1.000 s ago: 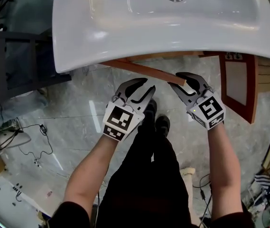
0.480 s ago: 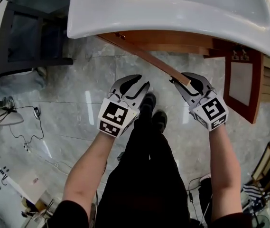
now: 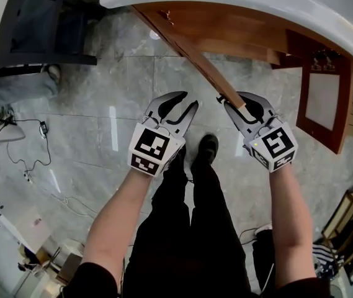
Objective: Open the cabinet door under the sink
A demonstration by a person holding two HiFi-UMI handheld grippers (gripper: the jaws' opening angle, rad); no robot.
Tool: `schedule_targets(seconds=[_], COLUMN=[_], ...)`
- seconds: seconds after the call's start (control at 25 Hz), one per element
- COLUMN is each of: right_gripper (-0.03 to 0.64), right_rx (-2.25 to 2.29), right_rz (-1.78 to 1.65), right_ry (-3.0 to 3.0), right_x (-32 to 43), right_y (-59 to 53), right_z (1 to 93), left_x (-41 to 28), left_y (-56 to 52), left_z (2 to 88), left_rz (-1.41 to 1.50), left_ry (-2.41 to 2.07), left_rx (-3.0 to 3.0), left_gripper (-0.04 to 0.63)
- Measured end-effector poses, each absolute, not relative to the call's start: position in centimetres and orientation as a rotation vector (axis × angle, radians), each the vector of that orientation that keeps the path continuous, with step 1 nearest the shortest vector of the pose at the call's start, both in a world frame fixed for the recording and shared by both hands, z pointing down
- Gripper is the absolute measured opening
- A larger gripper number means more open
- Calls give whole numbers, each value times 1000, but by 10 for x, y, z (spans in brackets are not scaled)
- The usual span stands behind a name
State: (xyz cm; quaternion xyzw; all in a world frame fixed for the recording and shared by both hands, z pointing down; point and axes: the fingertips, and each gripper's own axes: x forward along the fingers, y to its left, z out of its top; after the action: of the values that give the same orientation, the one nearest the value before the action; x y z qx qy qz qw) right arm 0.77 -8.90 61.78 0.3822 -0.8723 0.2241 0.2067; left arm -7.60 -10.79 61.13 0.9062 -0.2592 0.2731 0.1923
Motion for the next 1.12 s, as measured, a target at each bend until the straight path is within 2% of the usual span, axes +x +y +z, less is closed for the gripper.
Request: schedule_targets(seconds=[0.4, 0.76, 0.92, 0.96, 1.12], right_gripper=[117, 118, 86, 18, 12], right_rx=[1111, 1053, 1125, 1184, 1288], right_rz=[693, 761, 819, 848, 895], right_ry=[-2411, -2450, -2468, -2455, -2429], right_x=[-56, -145, -176, -177, -172], right_y=[-56, -42, -55, -61, -71], right_z=[621, 622, 615, 612, 594], left_x=[-155, -216, -244, -251, -275], left_y=[-80, -68, -69, -69, -66], left_z=[619, 619, 608, 604, 583], left_rz=[798, 769, 770, 772, 751], left_ry=[-769, -828, -841, -847, -886], left_rx=[2503, 2484, 2503, 2507, 2492], left_gripper=[127, 127, 129, 127, 127])
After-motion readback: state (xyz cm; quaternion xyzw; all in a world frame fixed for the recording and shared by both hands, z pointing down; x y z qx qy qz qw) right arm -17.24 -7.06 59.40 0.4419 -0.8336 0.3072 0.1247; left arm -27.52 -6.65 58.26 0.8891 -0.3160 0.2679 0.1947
